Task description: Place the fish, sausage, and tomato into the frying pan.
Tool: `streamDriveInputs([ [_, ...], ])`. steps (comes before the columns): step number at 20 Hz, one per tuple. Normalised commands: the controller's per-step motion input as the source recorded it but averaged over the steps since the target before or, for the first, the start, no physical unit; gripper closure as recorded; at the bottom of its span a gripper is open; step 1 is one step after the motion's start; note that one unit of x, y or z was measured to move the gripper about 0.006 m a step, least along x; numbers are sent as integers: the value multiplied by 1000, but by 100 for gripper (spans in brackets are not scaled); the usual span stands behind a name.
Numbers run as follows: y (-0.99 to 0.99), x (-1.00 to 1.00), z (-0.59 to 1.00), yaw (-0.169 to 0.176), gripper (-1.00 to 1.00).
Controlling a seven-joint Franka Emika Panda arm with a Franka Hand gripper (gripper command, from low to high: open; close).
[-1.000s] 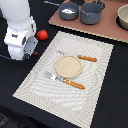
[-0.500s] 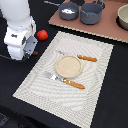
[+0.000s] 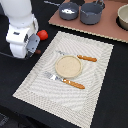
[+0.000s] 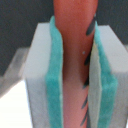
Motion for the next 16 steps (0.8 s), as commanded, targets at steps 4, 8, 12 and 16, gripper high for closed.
streamDriveInputs([
  [4,854,784,1000,0,100],
  [8,977,521,1000,0,100],
  [12,1000,336,801,5,100],
  [16,999,243,395,3,100],
])
